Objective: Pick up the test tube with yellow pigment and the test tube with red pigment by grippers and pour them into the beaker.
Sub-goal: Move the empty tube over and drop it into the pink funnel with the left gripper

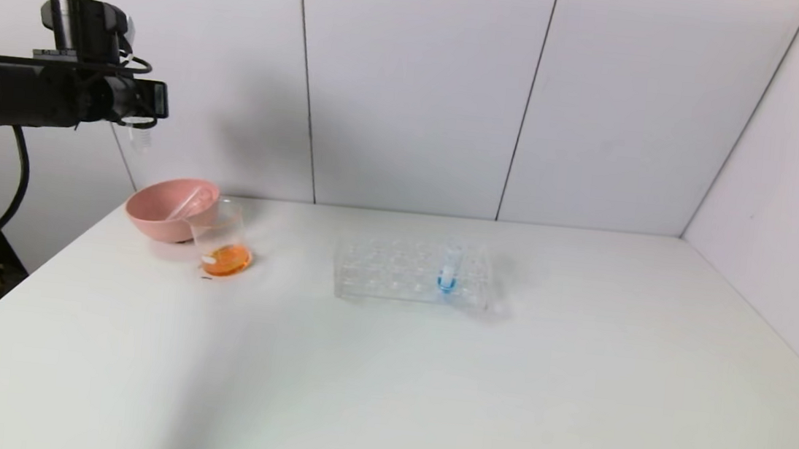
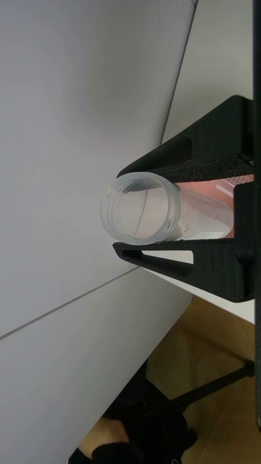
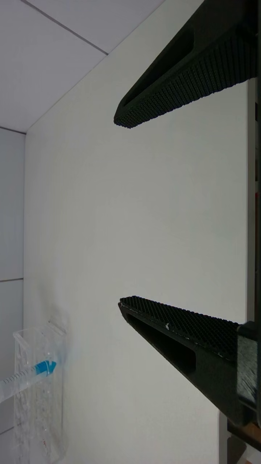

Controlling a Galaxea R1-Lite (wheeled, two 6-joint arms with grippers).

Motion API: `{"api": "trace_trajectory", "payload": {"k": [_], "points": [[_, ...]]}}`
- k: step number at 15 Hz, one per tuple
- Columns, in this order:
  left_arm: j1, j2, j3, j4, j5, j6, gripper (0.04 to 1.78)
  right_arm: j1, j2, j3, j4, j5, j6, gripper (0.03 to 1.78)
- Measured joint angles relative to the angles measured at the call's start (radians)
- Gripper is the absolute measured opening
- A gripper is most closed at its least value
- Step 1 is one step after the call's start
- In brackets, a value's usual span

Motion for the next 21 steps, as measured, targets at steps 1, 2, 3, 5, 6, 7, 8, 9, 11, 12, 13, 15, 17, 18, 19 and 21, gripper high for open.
{"api": "trace_trajectory", "payload": {"k": [1, 2, 3, 5, 6, 7, 8, 9, 11, 12, 13, 15, 17, 18, 19, 21], "points": [[0.01, 0.016, 0.004, -0.011, -0.007, -0.021, 0.45, 0.0, 0.0, 0.0, 0.0, 0.0, 0.0, 1.7], [0.02, 0.031, 0.007, -0.013, -0.014, -0.027, 0.45, 0.0, 0.0, 0.0, 0.0, 0.0, 0.0, 1.7], [0.027, 0.046, 0.009, -0.014, -0.026, -0.029, 0.45, 0.0, 0.0, 0.0, 0.0, 0.0, 0.0, 1.7], [0.028, 0.071, 0.018, -0.014, -0.05, -0.031, 0.45, 0.0, 0.0, 0.0, 0.0, 0.0, 0.0, 1.7], [0.026, 0.079, 0.025, -0.014, -0.052, -0.033, 0.45, 0.0, 0.0, 0.0, 0.0, 0.0, 0.0, 1.7], [0.027, 0.087, 0.034, -0.015, -0.052, -0.035, 0.45, 0.0, 0.0, 0.0, 0.0, 0.0, 0.0, 1.7], [0.029, 0.091, 0.046, -0.02, -0.051, -0.036, 0.45, 0.0, 0.0, 0.0, 0.0, 0.0, 0.0, 1.7], [0.029, 0.095, 0.059, -0.034, -0.052, -0.036, 0.45, 0.0, 0.0, 0.0, 0.0, 0.0, 0.0, 1.7], [0.024, 0.104, 0.074, -0.07, -0.056, -0.036, 0.45, 0.0, 0.0, 0.0, 0.0, 0.0, 0.0, 1.7], [0.025, 0.108, 0.079, -0.074, -0.06, -0.036, 0.45, 0.0, 0.0, 0.0, 0.0, 0.0, -0.001, 1.7], [0.028, 0.111, 0.085, -0.076, -0.062, -0.036, 0.45, 0.0, 0.0, 0.0, 0.0, 0.0, 0.0, 1.7], [0.026, 0.115, 0.099, -0.101, -0.069, -0.036, 0.45, 0.0, 0.0, 0.0, 0.0, 0.0, 0.0, 1.7], [0.025, 0.117, 0.105, -0.113, -0.071, -0.036, 0.49, 0.0, 0.0, 0.0, 0.0, 0.0, 0.0, 1.7], [0.027, 0.118, 0.105, -0.112, -0.071, -0.036, 0.54, 0.0, 0.0, 0.0, 0.0, 0.0, 0.0, 1.7], [0.028, 0.118, 0.104, -0.112, -0.071, -0.036, 0.61, 0.0, 0.0, 0.0, 0.0, 0.0, 0.0, 1.7], [0.024, 0.118, 0.103, -0.113, -0.071, -0.036, 0.85, 0.0, 0.0, 0.0, 0.0, 0.0, 0.0, 1.7]]}}
